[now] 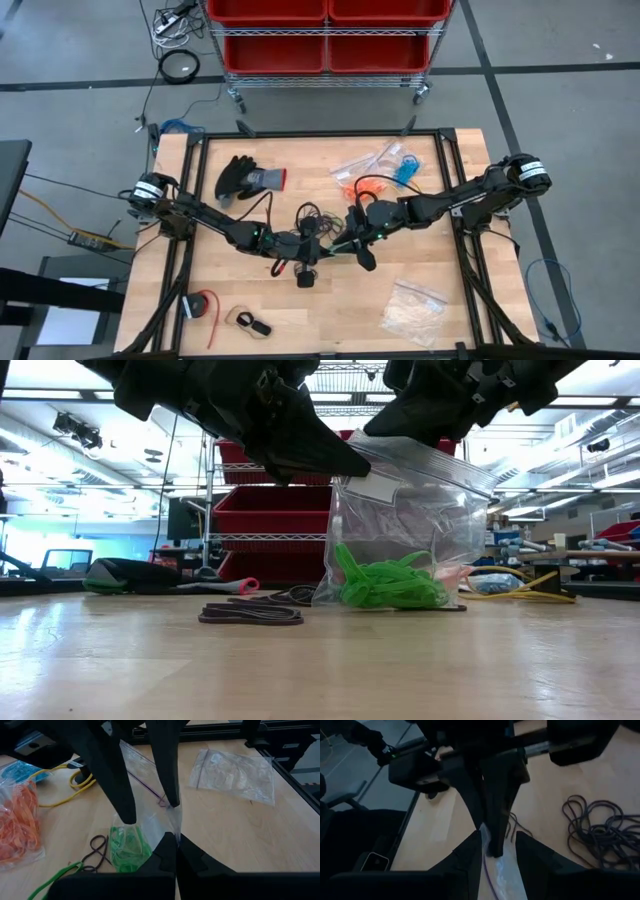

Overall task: Sort rubber bands
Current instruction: Open the transparent zip bag

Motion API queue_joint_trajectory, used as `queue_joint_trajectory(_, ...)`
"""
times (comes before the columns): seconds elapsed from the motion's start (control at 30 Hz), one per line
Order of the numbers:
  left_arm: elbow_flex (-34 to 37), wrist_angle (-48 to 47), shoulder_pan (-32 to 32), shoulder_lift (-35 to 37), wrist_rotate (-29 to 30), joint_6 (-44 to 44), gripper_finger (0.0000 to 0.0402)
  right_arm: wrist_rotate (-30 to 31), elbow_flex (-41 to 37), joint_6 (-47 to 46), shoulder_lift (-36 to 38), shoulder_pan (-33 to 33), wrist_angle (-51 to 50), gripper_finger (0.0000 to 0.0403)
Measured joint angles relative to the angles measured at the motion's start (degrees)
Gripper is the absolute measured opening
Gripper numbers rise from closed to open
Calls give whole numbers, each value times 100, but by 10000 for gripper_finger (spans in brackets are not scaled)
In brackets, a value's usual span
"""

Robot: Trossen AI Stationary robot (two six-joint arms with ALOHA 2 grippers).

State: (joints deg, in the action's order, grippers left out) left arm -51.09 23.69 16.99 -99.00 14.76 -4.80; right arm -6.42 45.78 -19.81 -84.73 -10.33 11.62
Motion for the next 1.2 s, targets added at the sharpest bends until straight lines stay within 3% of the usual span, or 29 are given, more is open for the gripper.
queue_joint_trajectory(0.63,0,-1,0,-2,0,-16,1,-113,-2,-2,0,-109,-258,109)
queue_joint_trajectory(1.2,0,-50,0,-2,0,-41,1,-115,-2,44,9,-40,-282,82)
